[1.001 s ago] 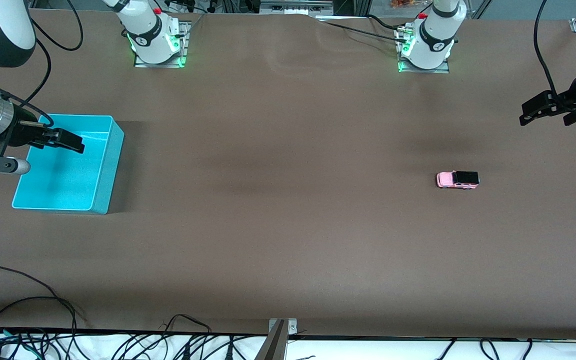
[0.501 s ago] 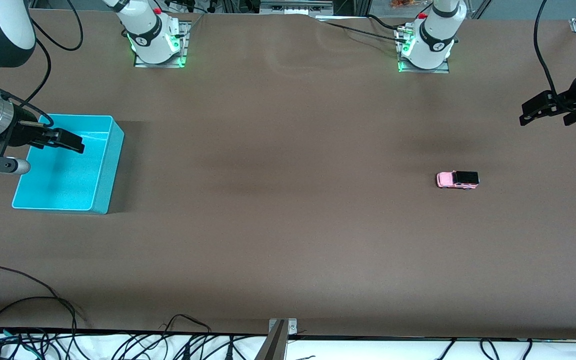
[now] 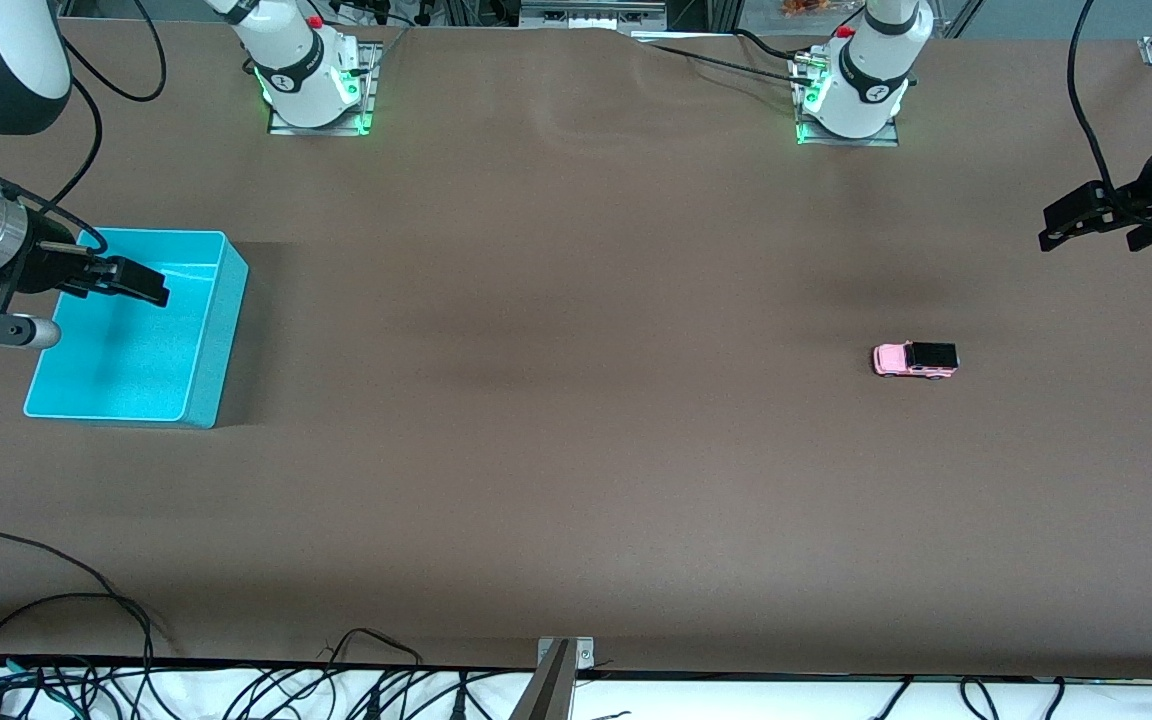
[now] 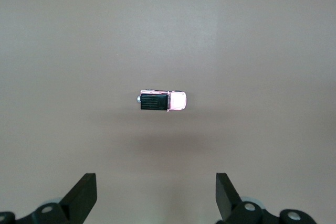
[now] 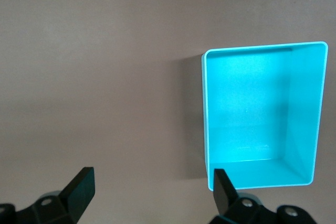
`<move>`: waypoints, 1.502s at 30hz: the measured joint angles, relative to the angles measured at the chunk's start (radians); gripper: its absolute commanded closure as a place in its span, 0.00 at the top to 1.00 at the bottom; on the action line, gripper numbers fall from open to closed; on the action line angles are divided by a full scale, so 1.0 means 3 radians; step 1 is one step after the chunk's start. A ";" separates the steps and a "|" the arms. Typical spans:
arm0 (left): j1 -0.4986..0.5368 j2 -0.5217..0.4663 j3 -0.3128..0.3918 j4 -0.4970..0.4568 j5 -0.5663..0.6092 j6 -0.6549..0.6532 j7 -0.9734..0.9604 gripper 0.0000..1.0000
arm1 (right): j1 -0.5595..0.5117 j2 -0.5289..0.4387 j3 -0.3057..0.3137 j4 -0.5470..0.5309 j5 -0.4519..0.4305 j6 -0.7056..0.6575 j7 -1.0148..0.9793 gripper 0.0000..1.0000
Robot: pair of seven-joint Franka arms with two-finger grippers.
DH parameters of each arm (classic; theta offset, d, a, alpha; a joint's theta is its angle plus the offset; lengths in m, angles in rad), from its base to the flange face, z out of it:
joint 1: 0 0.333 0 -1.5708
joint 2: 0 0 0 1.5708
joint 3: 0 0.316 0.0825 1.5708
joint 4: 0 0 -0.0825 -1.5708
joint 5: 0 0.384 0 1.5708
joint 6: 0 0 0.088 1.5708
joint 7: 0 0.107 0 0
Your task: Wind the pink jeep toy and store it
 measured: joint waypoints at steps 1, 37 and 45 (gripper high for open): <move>0.0000 0.0000 0.0000 0.0000 0.0000 0.0000 0.0000 1.00 | 0.0000 0.0000 0.0000 0.0000 0.0000 0.0000 0.0000 1.00; 0.0000 0.0117 -0.0001 -0.0182 0.0001 0.0364 0.0000 1.00 | 0.0000 0.0000 0.0000 0.0000 0.0000 0.0000 0.0000 1.00; 0.0016 0.0183 0.0002 -0.0312 0.0020 0.0514 0.0002 1.00 | 0.0000 0.0000 0.0000 0.0000 0.0000 0.0000 0.0000 1.00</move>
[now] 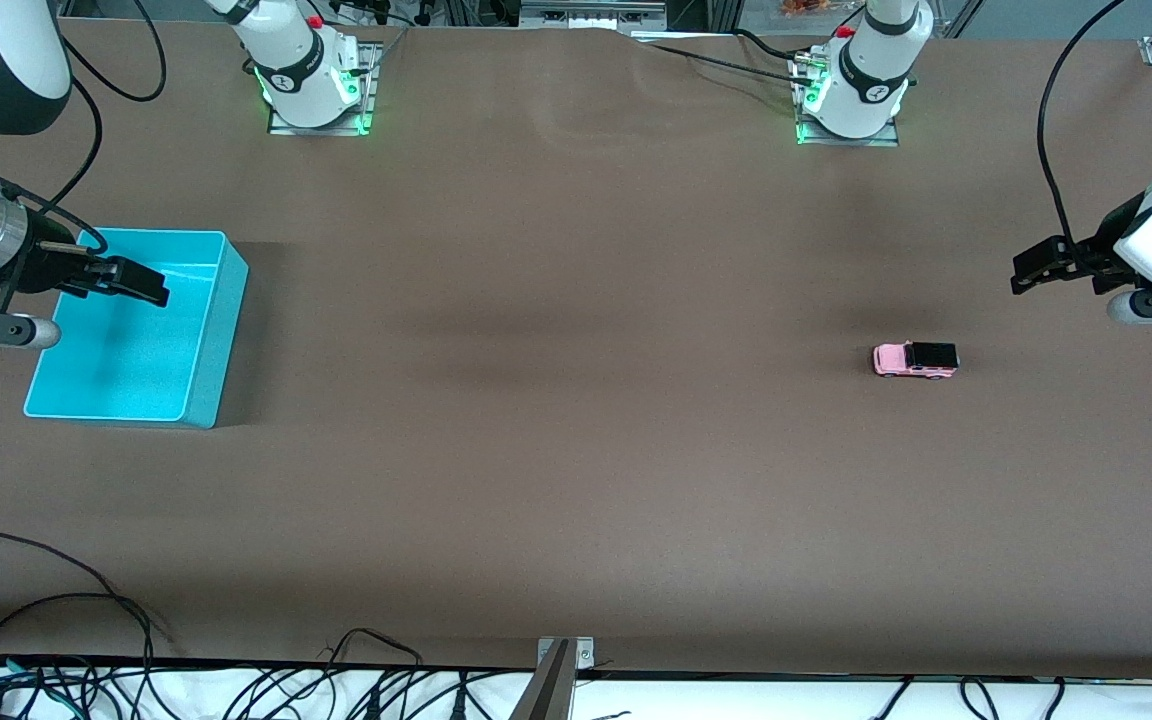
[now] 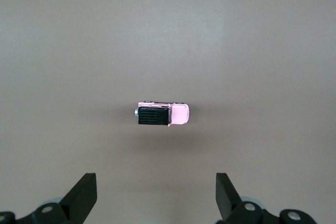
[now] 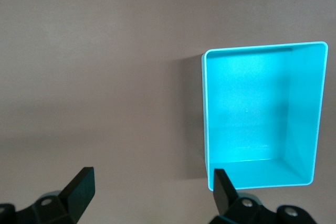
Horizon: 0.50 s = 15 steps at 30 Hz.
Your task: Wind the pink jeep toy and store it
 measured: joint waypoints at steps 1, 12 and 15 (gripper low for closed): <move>0.0007 0.0002 0.0000 -0.0011 0.0001 0.0017 0.0000 1.00 | 0.0000 0.0000 0.0000 0.0000 0.0000 0.0000 0.0000 1.00; 0.0067 0.0003 0.0030 -0.0252 0.0030 0.0190 0.0000 1.00 | 0.0000 0.0000 0.0000 0.0000 0.0000 0.0000 0.0000 1.00; 0.0087 0.0007 0.0060 -0.0434 0.0038 0.0424 0.0004 1.00 | 0.0000 0.0000 0.0000 0.0000 0.0000 0.0000 0.0000 1.00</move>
